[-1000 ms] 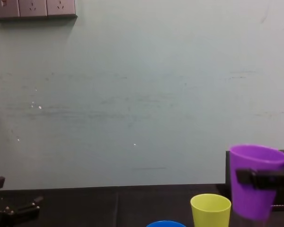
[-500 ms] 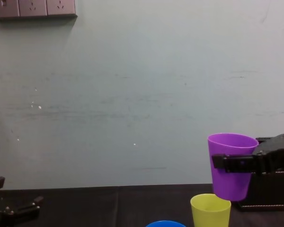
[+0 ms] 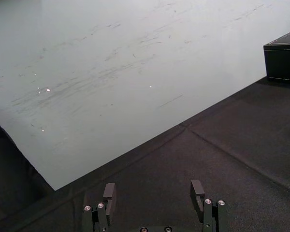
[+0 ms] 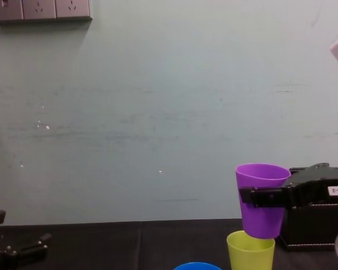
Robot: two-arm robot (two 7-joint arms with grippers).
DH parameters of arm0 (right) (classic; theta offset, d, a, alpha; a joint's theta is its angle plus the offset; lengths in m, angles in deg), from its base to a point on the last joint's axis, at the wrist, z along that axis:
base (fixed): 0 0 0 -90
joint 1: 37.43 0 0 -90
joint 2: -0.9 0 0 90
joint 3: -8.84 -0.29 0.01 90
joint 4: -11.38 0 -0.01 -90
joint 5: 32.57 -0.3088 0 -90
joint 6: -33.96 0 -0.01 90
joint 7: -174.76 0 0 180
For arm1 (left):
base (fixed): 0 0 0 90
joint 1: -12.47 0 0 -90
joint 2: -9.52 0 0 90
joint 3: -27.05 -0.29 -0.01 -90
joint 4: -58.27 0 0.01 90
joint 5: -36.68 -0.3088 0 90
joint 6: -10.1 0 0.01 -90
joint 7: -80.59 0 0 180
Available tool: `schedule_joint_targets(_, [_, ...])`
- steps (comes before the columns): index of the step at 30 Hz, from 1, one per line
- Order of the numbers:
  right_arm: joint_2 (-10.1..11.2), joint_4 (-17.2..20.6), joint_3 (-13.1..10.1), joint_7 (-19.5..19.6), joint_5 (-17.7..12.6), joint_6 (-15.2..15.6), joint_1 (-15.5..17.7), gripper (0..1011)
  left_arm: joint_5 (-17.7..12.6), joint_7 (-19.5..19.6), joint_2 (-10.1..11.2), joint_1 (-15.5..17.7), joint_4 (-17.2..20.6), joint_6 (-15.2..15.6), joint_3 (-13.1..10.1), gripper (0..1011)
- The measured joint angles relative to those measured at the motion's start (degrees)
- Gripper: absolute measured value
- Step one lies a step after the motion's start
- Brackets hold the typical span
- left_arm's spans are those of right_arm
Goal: Stack the three plastic cups sequentially using one hand.
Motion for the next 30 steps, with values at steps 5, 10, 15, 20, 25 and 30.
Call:
schedule_joint_targets(5, [-0.8, -1.3, 0.5, -0.2, 0.8, -0.2, -0.6, 734, 0.0, 0.0, 0.0, 0.0, 0.0, 0.0, 0.0, 1010])
schedule_joint_targets(10, [-1.3, -2.3, 0.7, -0.4, 1.4, -0.3, -1.1, 734, 0.0, 0.0, 0.0, 0.0, 0.0, 0.0, 0.0, 1010])
schedule_joint_targets(15, [-2.0, -3.5, 0.9, -0.8, 1.8, -0.4, -1.8, 734, 0.0, 0.0, 0.0, 0.0, 0.0, 0.0, 0.0, 1010])
schedule_joint_targets(20, [-2.5, -4.2, 1.0, -0.9, 2.1, -0.4, -2.2, 734, 0.0, 0.0, 0.0, 0.0, 0.0, 0.0, 0.0, 1010])
schedule_joint_targets(25, [-2.8, -4.6, 1.1, -1.0, 2.5, -0.4, -2.3, 735, 0.0, 0.0, 0.0, 0.0, 0.0, 0.0, 0.0, 1010])
schedule_joint_targets(30, [-3.0, -5.1, 1.1, -1.3, 2.7, -0.4, -2.4, 735, 0.0, 0.0, 0.0, 0.0, 0.0, 0.0, 0.0, 1010])
